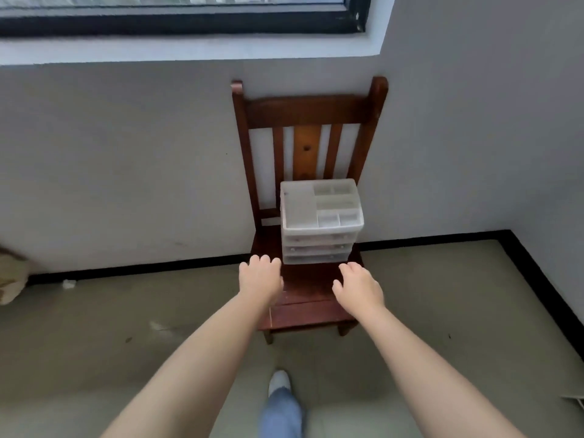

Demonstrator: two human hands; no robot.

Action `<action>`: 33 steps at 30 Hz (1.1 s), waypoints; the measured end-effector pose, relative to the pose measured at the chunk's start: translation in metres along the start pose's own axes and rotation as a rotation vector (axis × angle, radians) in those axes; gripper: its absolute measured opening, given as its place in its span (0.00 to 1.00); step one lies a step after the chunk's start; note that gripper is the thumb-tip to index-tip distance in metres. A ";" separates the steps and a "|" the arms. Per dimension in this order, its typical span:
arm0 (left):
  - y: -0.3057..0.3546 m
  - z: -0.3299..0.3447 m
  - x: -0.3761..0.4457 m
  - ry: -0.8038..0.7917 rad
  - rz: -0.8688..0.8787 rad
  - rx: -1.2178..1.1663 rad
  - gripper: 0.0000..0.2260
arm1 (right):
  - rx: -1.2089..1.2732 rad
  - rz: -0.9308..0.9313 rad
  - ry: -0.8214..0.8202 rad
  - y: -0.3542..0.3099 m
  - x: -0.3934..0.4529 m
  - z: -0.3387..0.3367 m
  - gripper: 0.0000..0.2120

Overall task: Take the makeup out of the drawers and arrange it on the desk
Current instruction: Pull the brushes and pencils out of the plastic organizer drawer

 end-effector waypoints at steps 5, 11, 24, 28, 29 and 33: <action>0.000 -0.011 0.098 0.003 0.083 -0.030 0.15 | 0.191 0.105 -0.138 0.016 0.084 0.009 0.19; -0.002 0.022 0.180 0.002 0.187 -0.032 0.25 | 0.652 0.305 -0.228 0.032 0.190 0.050 0.20; -0.016 0.055 0.221 0.261 0.410 0.075 0.24 | 2.318 0.547 0.033 0.031 0.269 0.110 0.07; -0.015 0.057 0.221 0.248 0.414 0.030 0.23 | 2.198 0.670 0.050 0.043 0.240 0.137 0.02; -0.014 0.057 0.221 0.252 0.413 0.020 0.25 | 2.166 0.707 0.033 0.047 0.229 0.145 0.03; -0.012 0.062 0.214 0.253 0.347 -0.030 0.27 | 2.119 0.727 -0.063 0.057 0.198 0.162 0.08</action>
Point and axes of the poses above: each hand's wrist, its own x-axis towards the middle knuckle, its own z-axis out of the palm, y = z × x, the point moved 2 cm from there along x, towards the middle knuckle, and after that the axes turned 13 degrees about -y, right-handed, at the moved point
